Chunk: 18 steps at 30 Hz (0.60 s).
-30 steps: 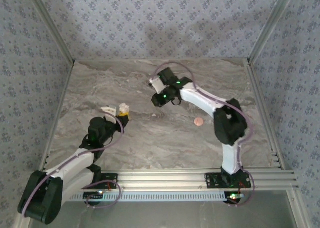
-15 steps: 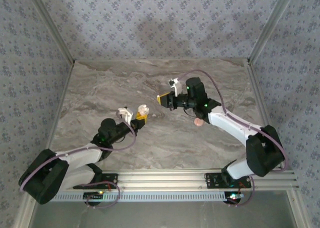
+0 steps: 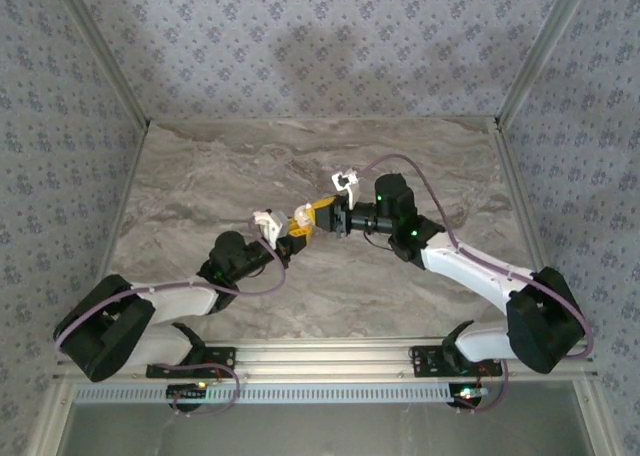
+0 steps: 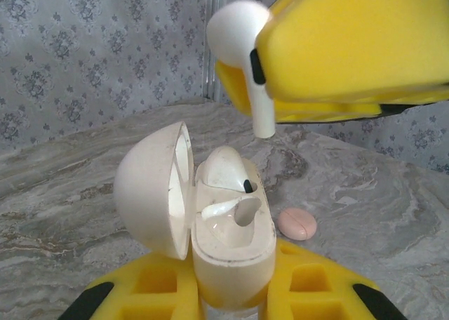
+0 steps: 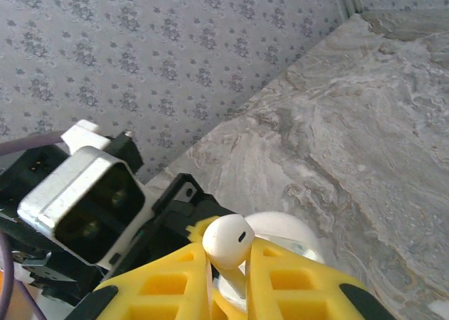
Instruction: Insert the wireless bluetooth earbuds into the charging case
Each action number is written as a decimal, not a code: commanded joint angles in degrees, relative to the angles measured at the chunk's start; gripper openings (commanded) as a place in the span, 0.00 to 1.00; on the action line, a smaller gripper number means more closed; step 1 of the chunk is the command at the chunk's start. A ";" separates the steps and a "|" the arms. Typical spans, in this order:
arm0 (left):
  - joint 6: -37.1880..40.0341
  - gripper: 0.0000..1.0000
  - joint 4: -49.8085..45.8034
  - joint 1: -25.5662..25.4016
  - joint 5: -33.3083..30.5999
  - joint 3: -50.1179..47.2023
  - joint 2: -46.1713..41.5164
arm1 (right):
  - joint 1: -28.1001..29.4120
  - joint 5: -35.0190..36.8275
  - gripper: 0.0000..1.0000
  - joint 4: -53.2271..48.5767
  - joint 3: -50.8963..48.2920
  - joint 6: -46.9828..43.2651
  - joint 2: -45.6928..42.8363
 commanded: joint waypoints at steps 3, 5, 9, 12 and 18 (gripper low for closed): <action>0.45 0.09 3.74 -0.82 0.81 2.56 0.62 | 0.86 2.03 0.18 0.48 -0.45 -2.82 -1.04; 0.38 0.09 3.65 -0.99 0.70 2.78 0.64 | 0.99 2.57 0.18 0.13 -0.30 -3.32 -0.83; 0.14 0.09 3.51 -1.05 0.43 2.85 0.33 | 1.35 3.34 0.18 -0.79 -0.29 -4.32 -0.21; -0.22 0.09 3.46 -1.04 -0.22 2.94 0.12 | 1.88 4.30 0.18 -2.27 -0.29 -5.60 -0.42; -0.92 0.09 3.19 -1.06 -1.46 3.14 -0.58 | 2.99 6.59 0.18 -5.11 -0.50 -8.61 -1.59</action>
